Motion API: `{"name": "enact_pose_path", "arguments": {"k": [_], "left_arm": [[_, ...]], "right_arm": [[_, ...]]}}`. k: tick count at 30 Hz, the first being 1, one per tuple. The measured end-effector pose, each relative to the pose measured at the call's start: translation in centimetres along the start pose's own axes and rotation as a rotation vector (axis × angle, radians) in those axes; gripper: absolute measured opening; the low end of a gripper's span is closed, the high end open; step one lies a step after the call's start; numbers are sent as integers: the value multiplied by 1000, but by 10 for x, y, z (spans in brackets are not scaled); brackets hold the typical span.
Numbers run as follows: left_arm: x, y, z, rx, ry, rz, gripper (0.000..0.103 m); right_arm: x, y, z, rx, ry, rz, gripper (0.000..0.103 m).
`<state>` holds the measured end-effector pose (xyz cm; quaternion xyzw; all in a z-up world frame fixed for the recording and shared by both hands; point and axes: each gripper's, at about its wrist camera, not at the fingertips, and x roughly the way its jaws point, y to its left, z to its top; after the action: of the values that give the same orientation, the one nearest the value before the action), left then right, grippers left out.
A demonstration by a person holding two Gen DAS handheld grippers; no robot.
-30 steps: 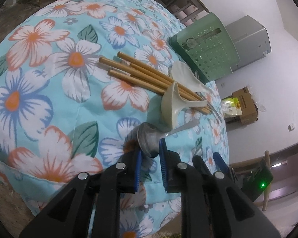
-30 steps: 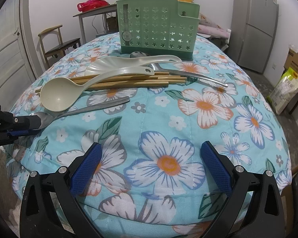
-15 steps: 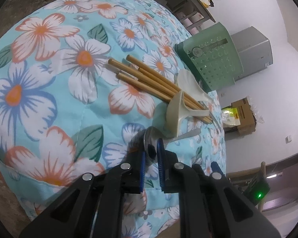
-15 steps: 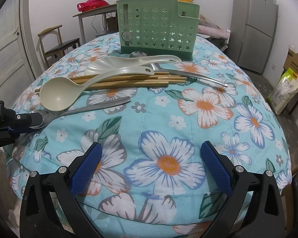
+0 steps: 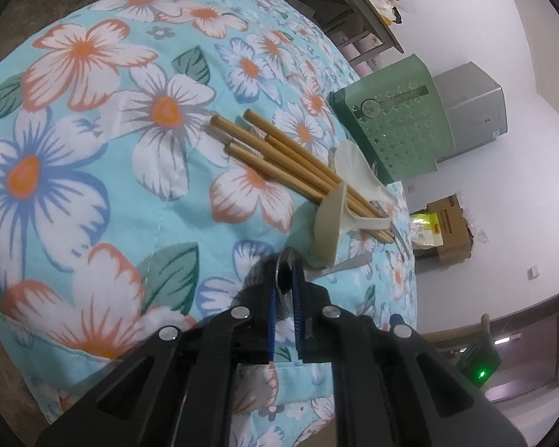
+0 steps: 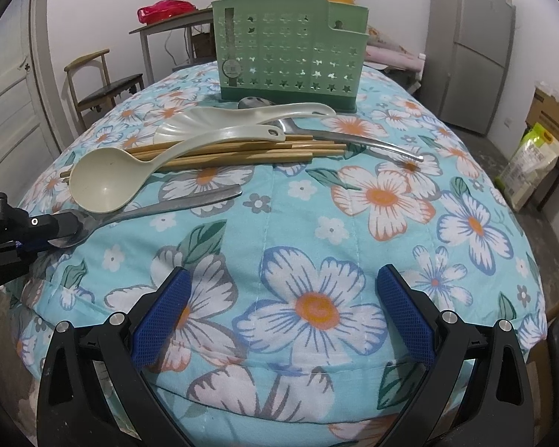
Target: Organize utensils
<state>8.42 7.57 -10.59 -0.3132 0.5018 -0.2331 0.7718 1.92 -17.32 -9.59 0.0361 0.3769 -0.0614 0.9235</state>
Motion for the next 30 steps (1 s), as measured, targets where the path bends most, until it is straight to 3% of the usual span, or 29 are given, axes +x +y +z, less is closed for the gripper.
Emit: {"name": "enact_pose_path", "arguments": {"k": [14,30], "left_arm": [[-8,-3,-6,66,-12,34,8],[-6,-4,-6,66,-7,29,8]], "right_arm": [[-1,0,-2,7,2,-6,95],[-1,0,-2,6,3,-9,95]]}}
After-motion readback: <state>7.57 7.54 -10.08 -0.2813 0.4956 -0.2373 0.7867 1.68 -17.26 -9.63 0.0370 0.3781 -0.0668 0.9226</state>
